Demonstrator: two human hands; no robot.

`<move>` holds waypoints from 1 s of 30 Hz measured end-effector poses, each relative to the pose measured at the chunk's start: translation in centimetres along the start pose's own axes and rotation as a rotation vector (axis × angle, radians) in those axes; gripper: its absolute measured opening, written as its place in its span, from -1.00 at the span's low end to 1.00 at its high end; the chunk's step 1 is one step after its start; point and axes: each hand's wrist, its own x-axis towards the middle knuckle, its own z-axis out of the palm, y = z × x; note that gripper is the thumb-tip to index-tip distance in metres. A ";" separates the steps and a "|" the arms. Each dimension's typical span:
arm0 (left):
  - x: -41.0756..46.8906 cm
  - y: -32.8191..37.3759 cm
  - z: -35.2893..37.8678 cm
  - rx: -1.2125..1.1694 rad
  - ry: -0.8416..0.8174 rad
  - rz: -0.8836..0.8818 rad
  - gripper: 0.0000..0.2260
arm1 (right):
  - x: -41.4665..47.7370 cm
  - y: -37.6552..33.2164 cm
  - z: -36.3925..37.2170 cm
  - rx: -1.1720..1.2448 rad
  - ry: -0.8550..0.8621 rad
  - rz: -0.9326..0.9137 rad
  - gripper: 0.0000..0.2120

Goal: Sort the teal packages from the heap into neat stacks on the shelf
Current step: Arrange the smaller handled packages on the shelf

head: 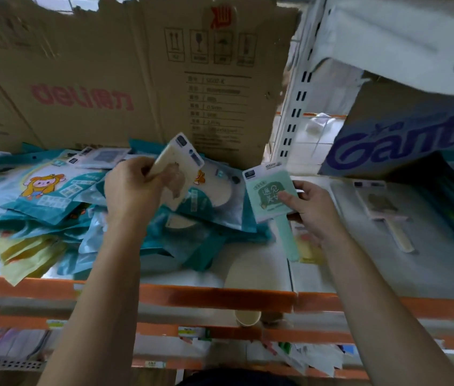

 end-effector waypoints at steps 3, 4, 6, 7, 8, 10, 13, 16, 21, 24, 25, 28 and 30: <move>-1.0 2.5 1.3 -0.014 -0.011 0.043 -0.82 | -0.1 0.4 -3.5 0.002 0.043 0.003 -0.77; -1.4 3.5 2.0 -0.051 -0.028 0.036 -0.84 | -0.1 0.6 -4.8 0.015 0.060 0.013 -0.78; -2.4 5.4 3.8 -0.164 -0.066 -0.015 -0.89 | 0.1 1.0 -7.6 0.006 0.096 0.034 -0.77; -3.0 6.4 4.9 -0.227 -0.085 -0.045 -0.89 | 0.3 1.3 -9.0 0.001 0.110 0.045 -0.78; -3.6 7.3 6.1 -0.281 -0.111 -0.072 -0.88 | 0.5 1.6 -10.6 -0.009 0.121 0.049 -0.79; -4.9 9.0 8.7 -0.394 -0.190 -0.129 -0.89 | 1.1 2.1 -13.9 -0.006 0.153 0.059 -0.86; -7.4 10.9 12.1 -0.643 -0.335 -0.251 -0.86 | 2.2 2.8 -18.6 -0.018 0.276 0.100 -0.96; -9.8 12.3 14.5 -0.778 -0.416 -0.323 -0.88 | 3.8 3.8 -22.5 -0.075 0.364 0.114 -0.83; -12.1 13.2 16.9 -0.854 -0.467 -0.350 -0.92 | 6.0 4.9 -24.5 -0.086 0.315 0.179 -0.78; -12.7 13.6 17.8 -0.846 -0.471 -0.355 -0.87 | 6.8 5.3 -24.8 -0.160 0.249 0.172 -0.84; -12.9 13.6 17.9 -0.845 -0.470 -0.352 -0.85 | 7.0 5.4 -24.9 -0.217 0.238 0.167 -0.83; -13.2 13.8 18.4 -0.833 -0.450 -0.357 -0.81 | 7.1 5.2 -25.3 -0.526 0.227 0.115 -0.77; -13.3 13.9 18.6 -0.828 -0.445 -0.354 -0.79 | 7.1 5.0 -25.4 -0.682 0.216 0.064 -0.74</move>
